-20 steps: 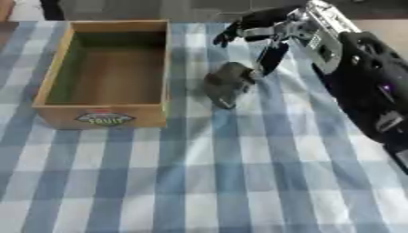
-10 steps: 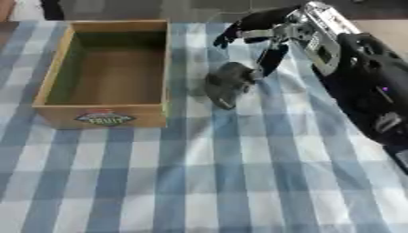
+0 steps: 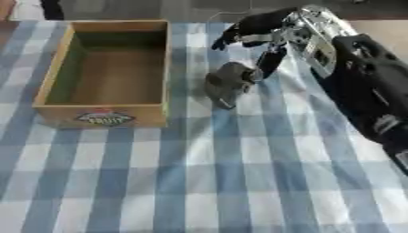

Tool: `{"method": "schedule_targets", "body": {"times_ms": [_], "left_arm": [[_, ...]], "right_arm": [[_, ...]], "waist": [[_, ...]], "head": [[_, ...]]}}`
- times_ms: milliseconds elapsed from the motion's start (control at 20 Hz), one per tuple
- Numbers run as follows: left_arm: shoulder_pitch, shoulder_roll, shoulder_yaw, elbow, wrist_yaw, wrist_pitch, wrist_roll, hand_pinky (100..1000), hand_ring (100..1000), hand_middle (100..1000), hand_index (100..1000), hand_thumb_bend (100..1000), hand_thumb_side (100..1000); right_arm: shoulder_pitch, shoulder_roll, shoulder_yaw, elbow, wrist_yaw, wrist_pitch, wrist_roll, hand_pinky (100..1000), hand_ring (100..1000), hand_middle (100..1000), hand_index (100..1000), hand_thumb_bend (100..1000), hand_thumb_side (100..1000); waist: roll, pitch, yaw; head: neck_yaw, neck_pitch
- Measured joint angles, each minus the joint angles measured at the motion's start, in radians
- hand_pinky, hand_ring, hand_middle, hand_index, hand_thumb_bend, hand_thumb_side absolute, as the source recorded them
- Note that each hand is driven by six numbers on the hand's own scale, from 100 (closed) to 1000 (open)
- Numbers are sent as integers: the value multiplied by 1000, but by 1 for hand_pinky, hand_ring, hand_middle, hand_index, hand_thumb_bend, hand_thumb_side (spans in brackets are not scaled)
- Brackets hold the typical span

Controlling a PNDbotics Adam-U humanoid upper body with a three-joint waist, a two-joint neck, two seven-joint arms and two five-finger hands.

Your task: Pick up objects on the table and place them in the box.

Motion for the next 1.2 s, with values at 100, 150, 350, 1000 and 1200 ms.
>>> {"method": "schedule_targets", "body": {"times_ms": [100,150,350,1000,1200], "left_arm": [[0,0,0,0,0,0,0,800,834,789,679,100,621],[0,0,-1,0,0,0,0,800,834,789,679,100,621],[0,0,-2,0,0,0,0,800,834,789,679,100,621],[-4,0,-3,0,1,-2,-2,799,834,790,678,100,620],[-6,0,-3,0,2,-2,-2,799,834,790,677,100,616]], "right_arm": [[0,0,4,4,1,-4,-4,861,898,847,979,300,100],[1,0,5,6,1,-6,-6,861,898,847,979,300,100],[1,0,5,9,1,-7,-7,861,898,847,979,300,100],[16,19,26,60,18,-7,-7,854,895,839,975,276,100],[8,25,25,73,34,-18,-18,855,893,838,973,280,100]], "waist": [[-1,0,0],[-1,0,0],[-1,0,0],[-3,4,7],[-8,5,9]], "head": [[0,0],[0,0],[0,0],[-1,0],[-3,0]]}}
